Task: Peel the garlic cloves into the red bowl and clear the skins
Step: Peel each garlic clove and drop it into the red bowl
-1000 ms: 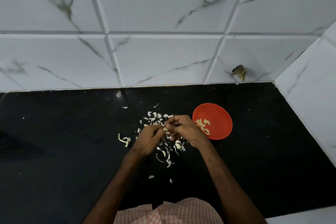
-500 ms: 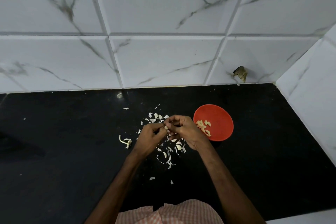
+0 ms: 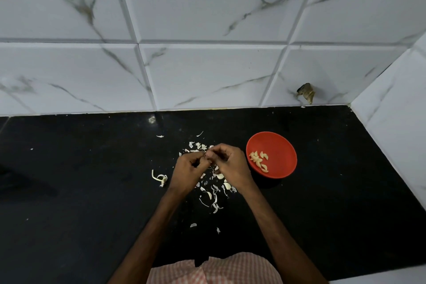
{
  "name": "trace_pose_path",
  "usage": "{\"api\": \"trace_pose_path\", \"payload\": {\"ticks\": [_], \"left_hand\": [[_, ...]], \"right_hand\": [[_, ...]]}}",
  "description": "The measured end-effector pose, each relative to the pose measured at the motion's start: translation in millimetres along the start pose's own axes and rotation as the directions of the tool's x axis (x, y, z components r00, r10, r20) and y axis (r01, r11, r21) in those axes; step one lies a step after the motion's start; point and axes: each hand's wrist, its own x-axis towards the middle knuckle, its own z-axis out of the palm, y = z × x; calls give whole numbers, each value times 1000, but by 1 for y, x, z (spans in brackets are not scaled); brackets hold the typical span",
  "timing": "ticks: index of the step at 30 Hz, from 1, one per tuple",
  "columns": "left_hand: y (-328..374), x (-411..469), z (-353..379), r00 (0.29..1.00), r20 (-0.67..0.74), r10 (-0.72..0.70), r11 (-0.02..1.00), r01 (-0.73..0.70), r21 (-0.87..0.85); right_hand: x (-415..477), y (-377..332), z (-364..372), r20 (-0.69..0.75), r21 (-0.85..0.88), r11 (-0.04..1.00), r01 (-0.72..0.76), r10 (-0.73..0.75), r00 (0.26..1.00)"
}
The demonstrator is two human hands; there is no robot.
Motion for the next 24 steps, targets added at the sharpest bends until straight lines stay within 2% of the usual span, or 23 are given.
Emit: {"api": "trace_pose_path", "payload": {"ticks": [4, 7, 8, 10, 12, 13, 16, 19, 22, 24], "left_hand": [[-2, 0, 0, 998, -23, -58, 997, 57, -51], [-6, 0, -6, 987, -104, -119, 993, 117, -24], [-9, 2, -9, 983, -122, -137, 988, 145, 58], [-15, 4, -17, 984, -66, -163, 914, 176, 367], [-16, 3, -20, 979, 34, -203, 774, 139, 618], [-16, 4, -21, 974, 91, -206, 738, 94, 668], [-2, 6, -14, 979, 180, -99, 755, -44, 654], [7, 10, -4, 966, 253, -46, 688, -154, 710], [11, 10, -1, 971, 240, 0, 620, -189, 762], [10, 8, 0, 980, 193, 47, 662, -175, 728]], "right_hand": [[1, 1, 0, -92, -51, 999, -8, 3, 996], [2, 2, -6, -129, -17, 998, -63, 60, 990], [2, 2, -8, -130, -21, 997, -68, 65, 989], [3, 2, -12, -130, -39, 996, -75, 69, 989], [3, 2, -14, -130, -76, 993, -89, 78, 988], [4, 2, -14, -130, -104, 990, -97, 83, 988], [5, 3, -14, -125, -217, 973, -73, 47, 991], [7, 2, -12, -103, -261, 962, -78, 53, 993], [7, 0, -13, -99, -294, 949, -113, 88, 991], [6, 0, -13, -92, -206, 966, -154, 138, 986]]}}
